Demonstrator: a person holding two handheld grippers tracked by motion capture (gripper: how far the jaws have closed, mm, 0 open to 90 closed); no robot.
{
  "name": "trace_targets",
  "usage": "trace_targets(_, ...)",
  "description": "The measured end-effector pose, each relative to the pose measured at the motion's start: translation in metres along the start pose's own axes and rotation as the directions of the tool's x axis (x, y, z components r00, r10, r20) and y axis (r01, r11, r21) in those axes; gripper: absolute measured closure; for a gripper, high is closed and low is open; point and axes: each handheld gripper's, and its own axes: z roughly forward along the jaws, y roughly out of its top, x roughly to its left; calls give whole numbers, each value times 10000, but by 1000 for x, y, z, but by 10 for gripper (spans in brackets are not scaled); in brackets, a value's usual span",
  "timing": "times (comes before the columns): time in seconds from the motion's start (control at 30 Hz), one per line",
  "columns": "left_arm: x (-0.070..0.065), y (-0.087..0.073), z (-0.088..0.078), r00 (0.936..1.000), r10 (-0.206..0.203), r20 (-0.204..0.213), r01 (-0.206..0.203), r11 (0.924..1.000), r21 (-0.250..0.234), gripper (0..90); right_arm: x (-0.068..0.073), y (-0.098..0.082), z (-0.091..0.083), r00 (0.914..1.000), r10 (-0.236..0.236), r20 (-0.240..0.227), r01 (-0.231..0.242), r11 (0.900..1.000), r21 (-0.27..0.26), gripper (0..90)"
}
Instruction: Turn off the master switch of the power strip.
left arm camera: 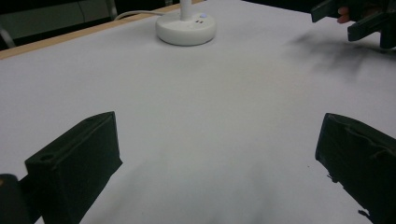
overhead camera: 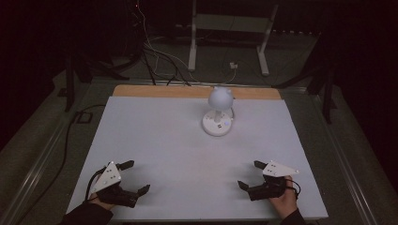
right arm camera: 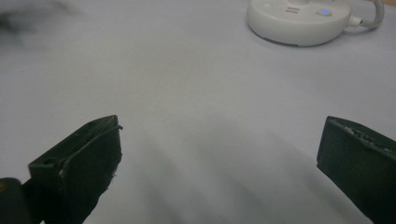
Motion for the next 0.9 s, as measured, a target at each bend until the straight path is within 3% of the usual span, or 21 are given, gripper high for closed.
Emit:
trace_targets(0.3,0,1,-1,10000,2,2,-2,10000,-62,4,4,2,-1,9991,-380,201,376,9991,191,0)
trace_targets(0.43,0,1,-1,10000,-44,43,44,10000,-67,4,5,4,-3,9994,-250,233,244,9994,232,0)
trace_targets(0.57,-1,1,-1,9999,-77,88,78,9999,-71,4,11,9,-2,9989,-471,60,467,9974,542,0)
trace_targets(0.9,-2,2,0,9997,1,224,1,9999,-102,4,22,18,4,9975,-355,-614,412,9947,939,0)
